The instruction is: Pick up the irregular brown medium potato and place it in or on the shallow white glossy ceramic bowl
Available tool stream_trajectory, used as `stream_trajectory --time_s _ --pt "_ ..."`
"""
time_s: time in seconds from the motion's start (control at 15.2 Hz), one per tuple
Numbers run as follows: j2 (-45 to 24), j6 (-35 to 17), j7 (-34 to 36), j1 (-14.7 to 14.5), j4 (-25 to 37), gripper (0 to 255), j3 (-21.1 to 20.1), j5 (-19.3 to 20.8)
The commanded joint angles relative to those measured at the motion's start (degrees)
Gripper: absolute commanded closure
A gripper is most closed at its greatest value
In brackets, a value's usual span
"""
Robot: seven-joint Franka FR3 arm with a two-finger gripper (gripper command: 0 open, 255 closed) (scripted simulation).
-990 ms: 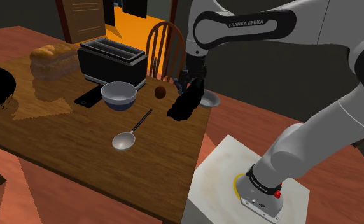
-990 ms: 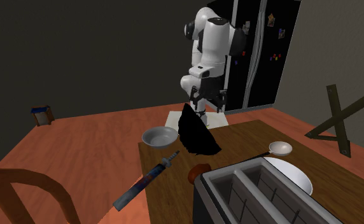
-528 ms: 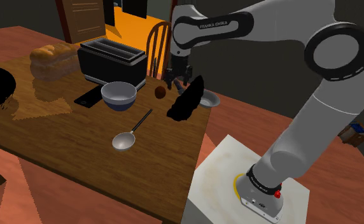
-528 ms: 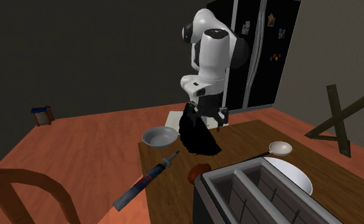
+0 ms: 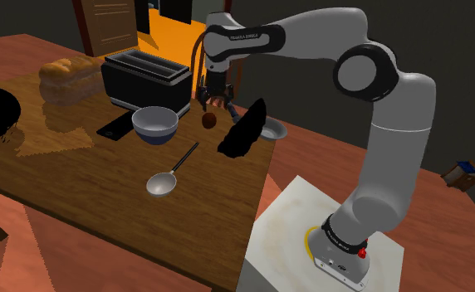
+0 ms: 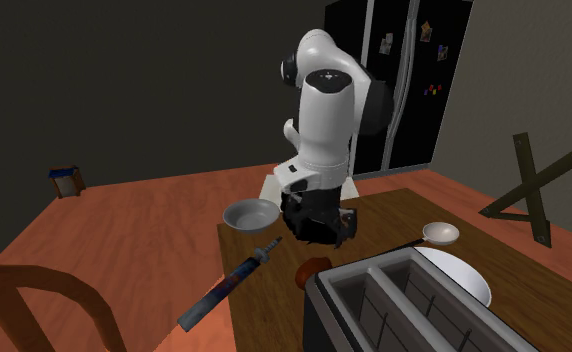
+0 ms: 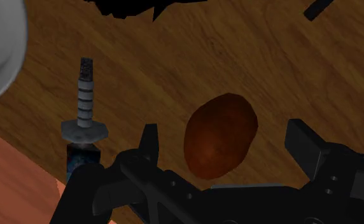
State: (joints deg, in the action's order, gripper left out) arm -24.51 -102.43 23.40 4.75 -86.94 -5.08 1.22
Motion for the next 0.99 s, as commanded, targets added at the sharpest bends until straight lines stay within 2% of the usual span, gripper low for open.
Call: stream_trajectory --time_s 0.0,0.2,0.66,0.92 --pt "-5.07 1.2 1.36 0.09 6.07 0 0.51 -0.16" --pt "-13.38 4.41 3.13 0.2 17.33 0 1.24 -0.49" --pt "-13.17 -1.1 3.15 0.26 11.6 0 1.24 -0.48" --pt "-13.19 -1.53 3.16 0.26 11.19 0 1.25 -0.48"
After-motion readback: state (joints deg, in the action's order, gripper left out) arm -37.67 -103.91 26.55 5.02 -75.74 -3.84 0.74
